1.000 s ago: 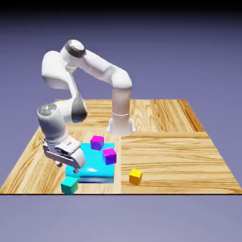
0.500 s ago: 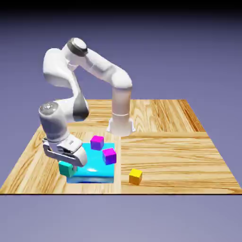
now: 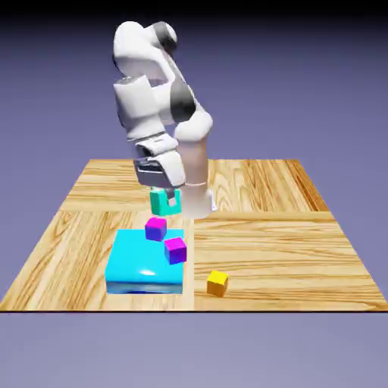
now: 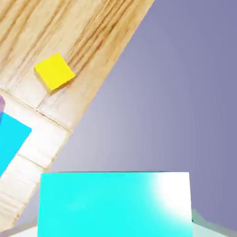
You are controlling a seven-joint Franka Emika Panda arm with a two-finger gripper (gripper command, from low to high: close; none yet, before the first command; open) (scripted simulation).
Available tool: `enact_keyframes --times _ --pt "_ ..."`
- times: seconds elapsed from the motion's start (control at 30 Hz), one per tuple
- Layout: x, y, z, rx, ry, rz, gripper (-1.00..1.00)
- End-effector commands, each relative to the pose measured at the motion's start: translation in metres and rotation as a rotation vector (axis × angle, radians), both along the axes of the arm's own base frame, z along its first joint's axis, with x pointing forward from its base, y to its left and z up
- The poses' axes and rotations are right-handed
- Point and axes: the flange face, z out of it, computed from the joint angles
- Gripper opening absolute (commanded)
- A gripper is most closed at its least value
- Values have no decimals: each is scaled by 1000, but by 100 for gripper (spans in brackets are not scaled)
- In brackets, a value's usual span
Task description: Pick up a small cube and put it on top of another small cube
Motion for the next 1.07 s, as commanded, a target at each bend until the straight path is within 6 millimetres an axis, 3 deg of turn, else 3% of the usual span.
enact_keyframes --times 0.0,0.17,0.37,0.57,0.63,0.93,0.97,1.03 --pt "-2 11 -2 11 8 -36 -100" --pt "-14 57 -32 53 77 -231 -100" --pt "-34 93 -103 78 201 -508 -100" --pt "-70 102 -195 64 347 -834 -100" --pt "-72 102 -197 63 351 -842 -100" --pt "-67 111 -266 63 351 -842 -100" --pt "-67 111 -266 63 351 -842 100" --pt "-66 110 -257 64 349 -841 100"
